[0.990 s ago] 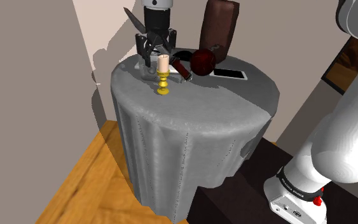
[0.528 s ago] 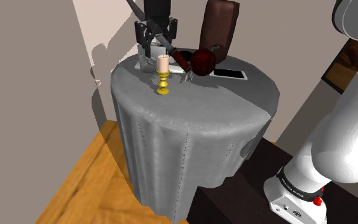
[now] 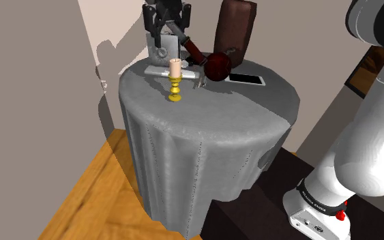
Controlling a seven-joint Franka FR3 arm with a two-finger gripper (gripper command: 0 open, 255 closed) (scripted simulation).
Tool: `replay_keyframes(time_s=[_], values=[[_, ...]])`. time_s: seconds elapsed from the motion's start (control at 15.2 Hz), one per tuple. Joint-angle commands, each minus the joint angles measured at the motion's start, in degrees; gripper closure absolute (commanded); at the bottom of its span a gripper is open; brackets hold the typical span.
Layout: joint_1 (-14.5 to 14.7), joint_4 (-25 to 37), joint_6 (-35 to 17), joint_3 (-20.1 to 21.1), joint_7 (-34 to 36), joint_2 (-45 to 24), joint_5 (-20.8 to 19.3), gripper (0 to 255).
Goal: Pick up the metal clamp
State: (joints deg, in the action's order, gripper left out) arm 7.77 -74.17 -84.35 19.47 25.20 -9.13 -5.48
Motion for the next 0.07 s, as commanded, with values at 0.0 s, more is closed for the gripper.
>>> replay_keyframes(time_s=[0.0], values=[[0.10,0.79,0.64,0.05,0.07,-0.16,-0.07,255]])
